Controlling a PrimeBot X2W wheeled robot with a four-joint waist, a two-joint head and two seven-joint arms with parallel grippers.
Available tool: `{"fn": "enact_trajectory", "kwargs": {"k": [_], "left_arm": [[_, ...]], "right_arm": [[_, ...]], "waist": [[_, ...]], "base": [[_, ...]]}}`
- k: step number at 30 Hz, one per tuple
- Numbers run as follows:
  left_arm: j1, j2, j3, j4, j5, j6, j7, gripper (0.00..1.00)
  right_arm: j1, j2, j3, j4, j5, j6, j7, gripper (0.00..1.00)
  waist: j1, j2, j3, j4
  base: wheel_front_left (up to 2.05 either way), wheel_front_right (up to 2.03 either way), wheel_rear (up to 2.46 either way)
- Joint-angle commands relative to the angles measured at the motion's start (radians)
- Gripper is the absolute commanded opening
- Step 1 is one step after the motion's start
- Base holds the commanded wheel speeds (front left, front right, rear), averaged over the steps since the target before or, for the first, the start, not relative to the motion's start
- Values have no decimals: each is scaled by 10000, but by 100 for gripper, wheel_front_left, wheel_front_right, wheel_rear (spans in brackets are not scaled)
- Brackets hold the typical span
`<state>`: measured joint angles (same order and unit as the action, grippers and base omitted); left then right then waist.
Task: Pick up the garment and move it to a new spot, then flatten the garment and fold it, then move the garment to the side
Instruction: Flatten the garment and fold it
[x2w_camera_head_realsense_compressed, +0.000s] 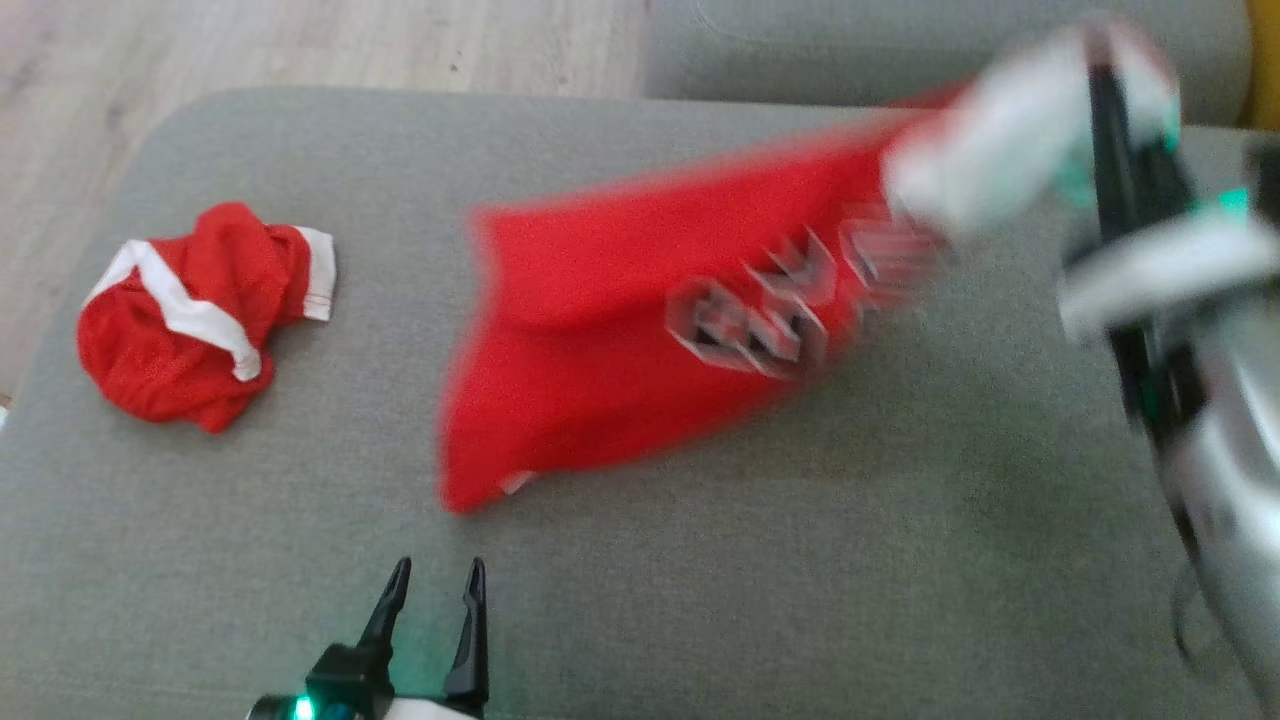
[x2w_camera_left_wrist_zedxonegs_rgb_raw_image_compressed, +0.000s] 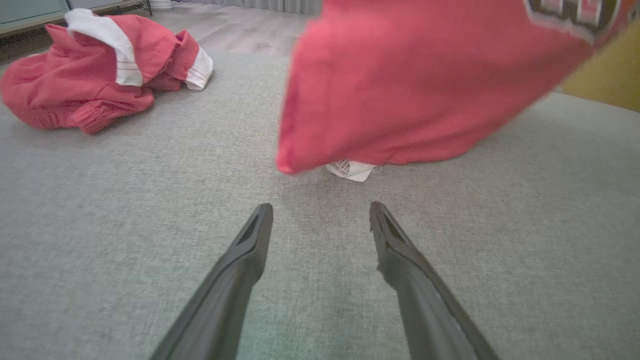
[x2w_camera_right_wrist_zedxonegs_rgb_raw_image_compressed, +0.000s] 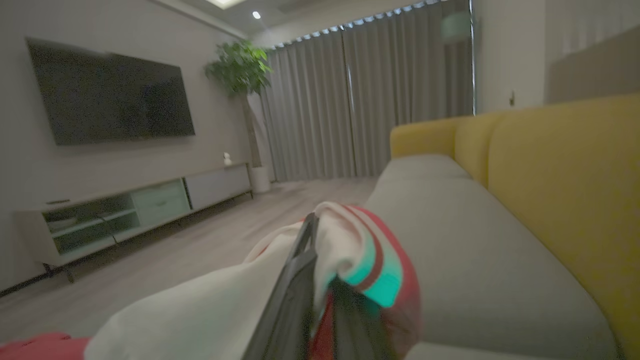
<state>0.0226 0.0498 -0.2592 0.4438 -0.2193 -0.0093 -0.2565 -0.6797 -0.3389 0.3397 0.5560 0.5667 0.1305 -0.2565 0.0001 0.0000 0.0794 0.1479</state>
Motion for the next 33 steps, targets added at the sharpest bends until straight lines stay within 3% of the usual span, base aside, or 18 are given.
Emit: {"fn": "enact_trajectory", "kwargs": {"k": [1,3,4,5,6,10,14,20,26,33], "left_arm": [[-487,5,301,-329,122,2,-53,100],[-636,5,305,-337,208,-44,-53,100],[-704,5,316,-339,256,-71,-53,100],[-763,5,345,-344,284,-91,-53,100],[-820,5,374,-353,308,-115,-53,100],[-1046,5,475,-429,299,-169,-53,100],[-1347,5,443,-583,122,-116,-53,100],[-2022,5,284,-731,-197,178,-53,100],[-2903,5,385,-365,-290,355,-53,100],[-3996,5,647,834,-728,158,-53,100]], "right_arm": [[316,-191,43,-139,73,2,-53,0],[1178,-453,-109,345,165,2,-53,0],[1545,-523,-89,659,192,2,-53,17],[1840,-544,-51,986,210,2,-53,79],[2055,-525,-53,1307,235,2,-53,100],[2329,-399,-286,1852,-258,2,-53,100],[2408,-216,-1545,1732,-2007,2,-53,100],[3044,1167,-3787,222,-5067,2,-53,100],[3536,2419,-3716,-792,-5879,2,-53,100],[3738,2753,-3167,-1033,-5617,2,-53,100]], "waist": [[-1,0,245,-192],[-1,0,426,-332],[-1,0,489,-407],[-1,0,540,-500],[-1,0,581,-597],[-1,0,654,-1043],[-1,0,666,-1498],[-1,0,832,-2056],[-1,0,1262,-2545],[-1,0,1697,-2929]], "base": [[0,0,0],[0,0,0],[0,0,0],[0,0,0],[0,0,0],[0,0,0],[0,0,0],[0,0,0],[0,0,0],[0,0,0]]}}
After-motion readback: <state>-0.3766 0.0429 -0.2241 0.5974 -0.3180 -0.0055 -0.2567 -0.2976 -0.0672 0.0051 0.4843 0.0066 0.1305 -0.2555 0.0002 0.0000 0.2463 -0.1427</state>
